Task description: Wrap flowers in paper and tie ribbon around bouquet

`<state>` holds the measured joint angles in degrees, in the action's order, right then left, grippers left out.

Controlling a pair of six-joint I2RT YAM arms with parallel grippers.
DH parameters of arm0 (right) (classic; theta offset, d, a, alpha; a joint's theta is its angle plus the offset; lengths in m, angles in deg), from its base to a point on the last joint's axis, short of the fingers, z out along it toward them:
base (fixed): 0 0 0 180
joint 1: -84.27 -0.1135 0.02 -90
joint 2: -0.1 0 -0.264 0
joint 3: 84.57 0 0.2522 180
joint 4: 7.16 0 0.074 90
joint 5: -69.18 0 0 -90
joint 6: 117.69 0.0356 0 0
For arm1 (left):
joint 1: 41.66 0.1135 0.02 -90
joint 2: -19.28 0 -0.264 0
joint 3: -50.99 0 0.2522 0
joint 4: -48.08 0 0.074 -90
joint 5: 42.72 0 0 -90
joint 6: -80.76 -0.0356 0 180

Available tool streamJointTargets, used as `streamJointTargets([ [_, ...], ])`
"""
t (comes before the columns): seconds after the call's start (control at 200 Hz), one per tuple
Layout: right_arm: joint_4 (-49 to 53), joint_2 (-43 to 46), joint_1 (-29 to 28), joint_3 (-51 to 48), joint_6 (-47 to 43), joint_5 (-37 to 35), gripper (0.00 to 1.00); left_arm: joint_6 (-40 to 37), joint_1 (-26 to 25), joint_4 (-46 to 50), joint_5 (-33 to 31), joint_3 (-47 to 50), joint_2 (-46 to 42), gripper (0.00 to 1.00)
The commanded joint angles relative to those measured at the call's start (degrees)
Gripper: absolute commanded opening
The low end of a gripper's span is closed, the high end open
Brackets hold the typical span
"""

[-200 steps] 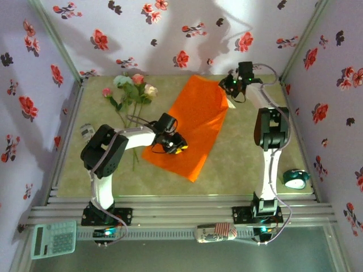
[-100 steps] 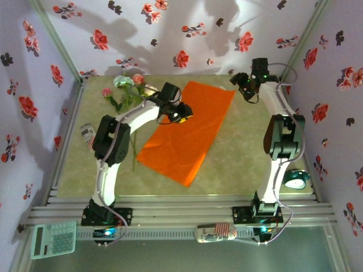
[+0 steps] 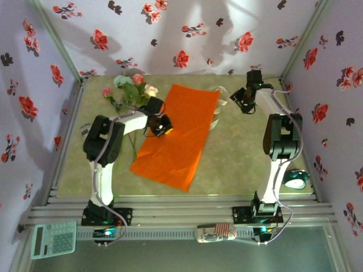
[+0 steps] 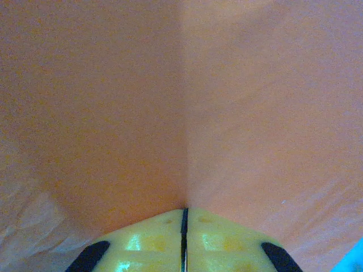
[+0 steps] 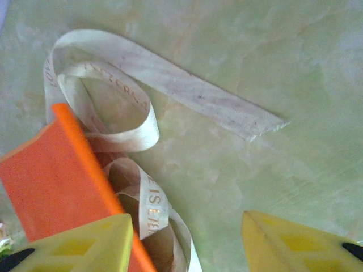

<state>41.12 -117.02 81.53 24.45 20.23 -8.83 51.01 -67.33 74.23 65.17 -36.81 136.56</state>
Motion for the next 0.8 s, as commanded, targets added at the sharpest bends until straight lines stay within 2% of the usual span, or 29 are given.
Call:
streamJointTargets([
  [0.0,-1.0,-1.3,-2.4,-0.8,1.8,-0.3,0.5,10.9,2.2,-2.6,-6.3,10.2,0.0,0.06],
  [0.12,-0.5,-5.2,-5.7,2.1,2.8,0.3,0.52,16.4,2.7,-9.2,-6.8,14.7,-2.0,0.05],
  [0.25,3.2,-10.2,-9.6,6.5,5.4,-0.4,0.62,16.7,2.5,-8.6,-6.5,12.8,-1.3,0.05],
  [0.365,3.8,-11.2,-11.3,5.6,9.7,-3.6,0.67,16.6,2.5,-8.3,-6.4,11.6,-1.3,0.04],
  [0.465,2.6,-13.1,-11.5,6.3,12.6,-4.1,0.67,16.8,2.4,-8.6,-5.9,11.3,-1.3,0.04],
  [0.56,6.3,-16.5,-11.5,10.6,13.7,-6.2,0.48,17.0,2.3,-9.2,-5.3,11.3,-1.5,0.04],
  [0.63,9.1,-17.8,-11.2,11.8,14.5,-9.3,0.23,17.0,2.4,-10.1,-4.7,11.3,-1.5,0.04],
  [0.68,11.2,-17.5,-10.4,11.4,15.1,-11.9,0.1,17.1,2.3,-10.7,-4.2,11.2,-1.3,0.04],
  [0.735,13.1,-16.2,-9.0,10.0,15.2,-14.8,0.0,17.3,2.4,-11.4,-3.5,11.1,-1.0,0.03],
  [0.795,14.7,-14.0,-7.3,7.5,15.0,-18.0,0.0,17.9,2.2,-12.9,-2.5,10.8,-0.3,0.03],
])
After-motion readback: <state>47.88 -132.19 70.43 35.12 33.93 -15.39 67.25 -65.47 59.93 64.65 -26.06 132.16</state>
